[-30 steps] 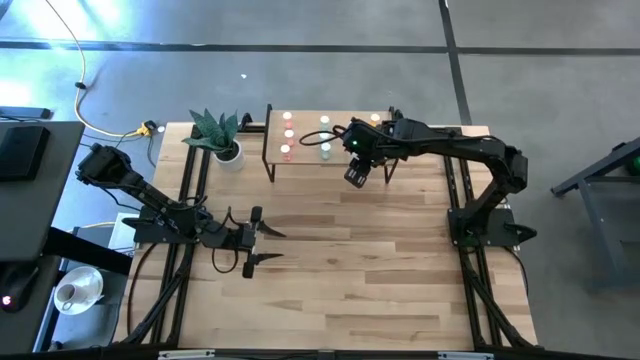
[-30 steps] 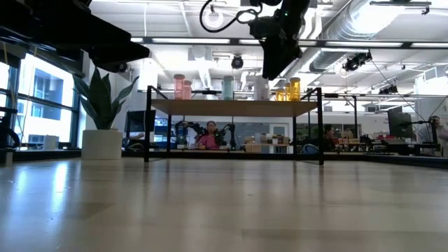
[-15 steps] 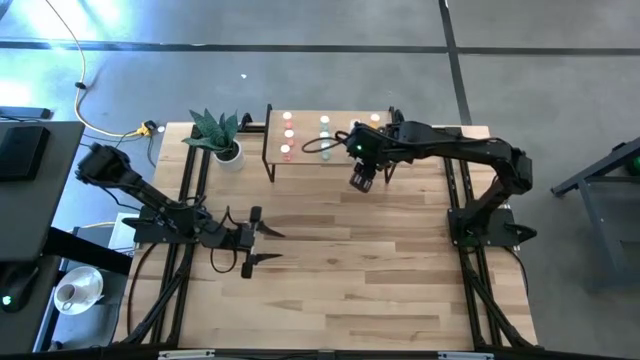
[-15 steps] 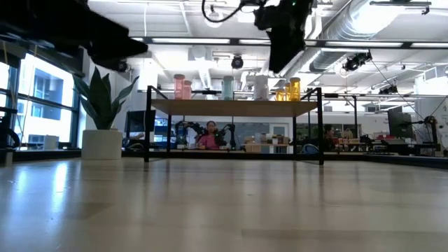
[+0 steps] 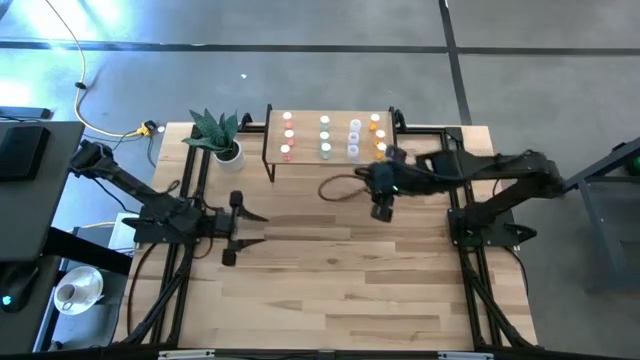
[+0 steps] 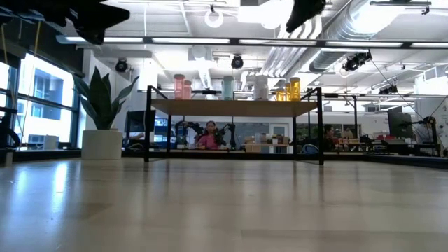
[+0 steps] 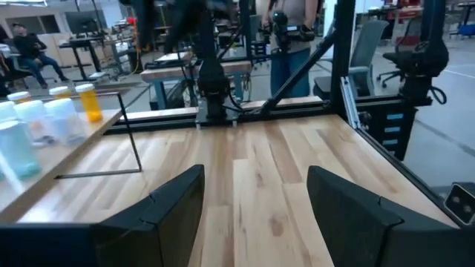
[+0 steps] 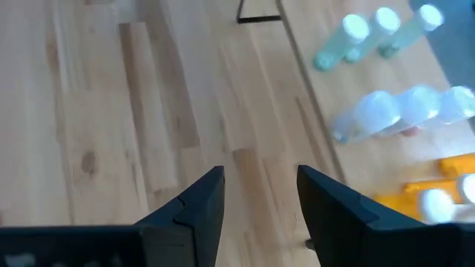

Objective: Pick and place medicine bottles onto shelf by color
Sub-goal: Return to Home Position

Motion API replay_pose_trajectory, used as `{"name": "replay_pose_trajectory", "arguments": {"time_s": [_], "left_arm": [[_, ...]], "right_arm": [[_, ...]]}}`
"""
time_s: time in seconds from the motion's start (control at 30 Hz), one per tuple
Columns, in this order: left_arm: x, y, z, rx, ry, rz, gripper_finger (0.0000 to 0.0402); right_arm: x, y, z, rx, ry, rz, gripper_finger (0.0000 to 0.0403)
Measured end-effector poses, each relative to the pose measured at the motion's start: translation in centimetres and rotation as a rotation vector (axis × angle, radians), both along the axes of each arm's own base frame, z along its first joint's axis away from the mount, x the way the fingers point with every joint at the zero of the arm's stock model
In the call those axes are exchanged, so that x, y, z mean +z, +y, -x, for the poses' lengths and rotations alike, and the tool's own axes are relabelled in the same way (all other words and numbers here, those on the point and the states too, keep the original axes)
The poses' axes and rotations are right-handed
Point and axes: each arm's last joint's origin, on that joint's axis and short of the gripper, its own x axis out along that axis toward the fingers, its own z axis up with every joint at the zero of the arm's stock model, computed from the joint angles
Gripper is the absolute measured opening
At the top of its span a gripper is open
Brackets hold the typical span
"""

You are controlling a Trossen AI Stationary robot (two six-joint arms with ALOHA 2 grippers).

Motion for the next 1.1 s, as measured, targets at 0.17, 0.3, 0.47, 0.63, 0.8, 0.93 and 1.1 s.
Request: {"name": "replay_pose_trajectory", "arguments": {"time_s": [0.17,0.3,0.47,0.63,0.8,0.93,1.1], "left_arm": [[0.6,0.7,1.7,0.003,0.002,0.0,0.0229],[0.1,1.4,2.6,0.023,-0.017,0.021,0.0229],[-1.5,2.3,3.2,0.041,-0.02,0.054,0.0229],[-3.1,3.1,3.5,0.092,-0.009,0.074,0.0229],[-4.4,3.8,3.8,0.105,0.003,0.1,0.0229],[-5.2,4.2,3.9,0.101,-0.017,0.112,0.0229],[-5.5,5.0,4.0,0.156,-0.026,0.111,0.0229]], "right_arm": [[-3.5,1.3,3.6,0.027,-0.101,-0.025,0.0161],[-6.2,1.8,6.5,0.063,-0.225,-0.049,0.0161],[-8.9,2.1,9.6,0.115,-0.422,-0.082,0.0161],[-11.9,2.0,12.2,0.148,-0.566,-0.109,0.0161],[-14.6,1.6,14.1,0.158,-0.665,-0.117,0.0161],[-16.2,1.1,15.4,0.124,-0.72,-0.072,0.0161],[-17.2,0.6,16.8,0.083,-0.785,-0.021,0.0161]]}}
